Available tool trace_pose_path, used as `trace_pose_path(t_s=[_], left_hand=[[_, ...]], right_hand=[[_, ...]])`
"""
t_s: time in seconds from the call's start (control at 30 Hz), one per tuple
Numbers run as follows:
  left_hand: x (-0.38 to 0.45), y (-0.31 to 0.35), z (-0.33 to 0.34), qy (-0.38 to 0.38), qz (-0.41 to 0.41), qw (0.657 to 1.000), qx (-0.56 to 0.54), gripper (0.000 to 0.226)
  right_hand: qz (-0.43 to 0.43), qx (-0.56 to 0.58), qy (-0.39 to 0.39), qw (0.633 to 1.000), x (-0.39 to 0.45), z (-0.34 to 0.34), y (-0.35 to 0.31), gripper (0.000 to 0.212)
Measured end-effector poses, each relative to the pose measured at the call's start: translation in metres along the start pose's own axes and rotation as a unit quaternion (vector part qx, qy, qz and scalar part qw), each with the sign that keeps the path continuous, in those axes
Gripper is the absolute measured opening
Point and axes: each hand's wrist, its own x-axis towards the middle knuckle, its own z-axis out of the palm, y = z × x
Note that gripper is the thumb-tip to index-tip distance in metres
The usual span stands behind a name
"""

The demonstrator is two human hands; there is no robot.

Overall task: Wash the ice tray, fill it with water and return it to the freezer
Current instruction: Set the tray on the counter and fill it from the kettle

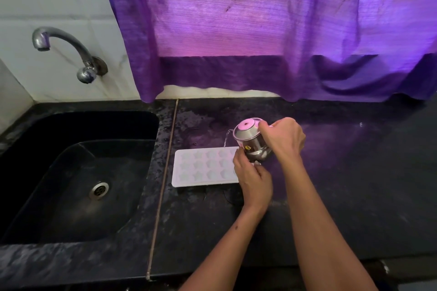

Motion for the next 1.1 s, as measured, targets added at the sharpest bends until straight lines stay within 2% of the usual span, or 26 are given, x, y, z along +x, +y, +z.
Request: trace_pose_path(t_s=[0.27, 0.53, 1.1], left_hand=[[0.002, 0.006, -0.007, 0.026, 0.03, 0.999, 0.011, 0.065], [0.004, 0.003, -0.017, 0.025, 0.013, 1.0, -0.002, 0.061], [0.005, -0.001, -0.023, 0.022, 0.001, 1.0, -0.011, 0.062]], right_hand=[[0.002, 0.045, -0.005, 0.999, -0.003, -0.005, -0.01, 0.037], [-0.028, 0.01, -0.019, 0.999, -0.011, 0.003, -0.024, 0.036], [-0.036, -0.026, -0.022, 0.999, -0.018, 0.008, -0.033, 0.032]])
